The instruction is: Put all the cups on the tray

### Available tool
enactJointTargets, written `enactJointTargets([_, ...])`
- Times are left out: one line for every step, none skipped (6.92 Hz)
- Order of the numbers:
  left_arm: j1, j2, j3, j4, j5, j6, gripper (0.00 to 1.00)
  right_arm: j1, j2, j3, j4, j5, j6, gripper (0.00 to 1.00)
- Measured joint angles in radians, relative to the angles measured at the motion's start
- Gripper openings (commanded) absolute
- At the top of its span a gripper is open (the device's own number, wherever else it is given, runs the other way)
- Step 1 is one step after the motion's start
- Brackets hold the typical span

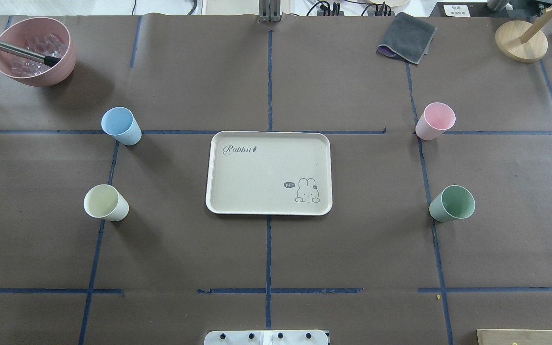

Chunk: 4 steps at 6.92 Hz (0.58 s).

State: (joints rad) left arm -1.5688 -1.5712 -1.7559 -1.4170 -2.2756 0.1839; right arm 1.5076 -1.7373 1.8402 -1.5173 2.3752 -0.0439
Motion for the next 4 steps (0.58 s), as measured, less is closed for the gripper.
enactJointTargets([0.001,-0.015,-0.003,-0.011,0.0,-0.001,1.0,-0.05,0.047,-0.009,0.046,-0.002,0.033,0.99])
enactJointTargets([0.002,-0.025,0.002,-0.033,-0.004,-0.001,1.0,-0.103,0.12,-0.04,0.068,-0.005,0.06,0.99])
enactJointTargets([0.002,-0.029,0.007,-0.058,-0.009,-0.001,1.0,-0.149,0.217,-0.1,0.078,-0.007,0.1,0.99])
enactJointTargets([0.003,-0.03,0.009,-0.079,-0.012,-0.002,1.0,-0.189,0.318,-0.168,0.083,-0.009,0.143,0.98])
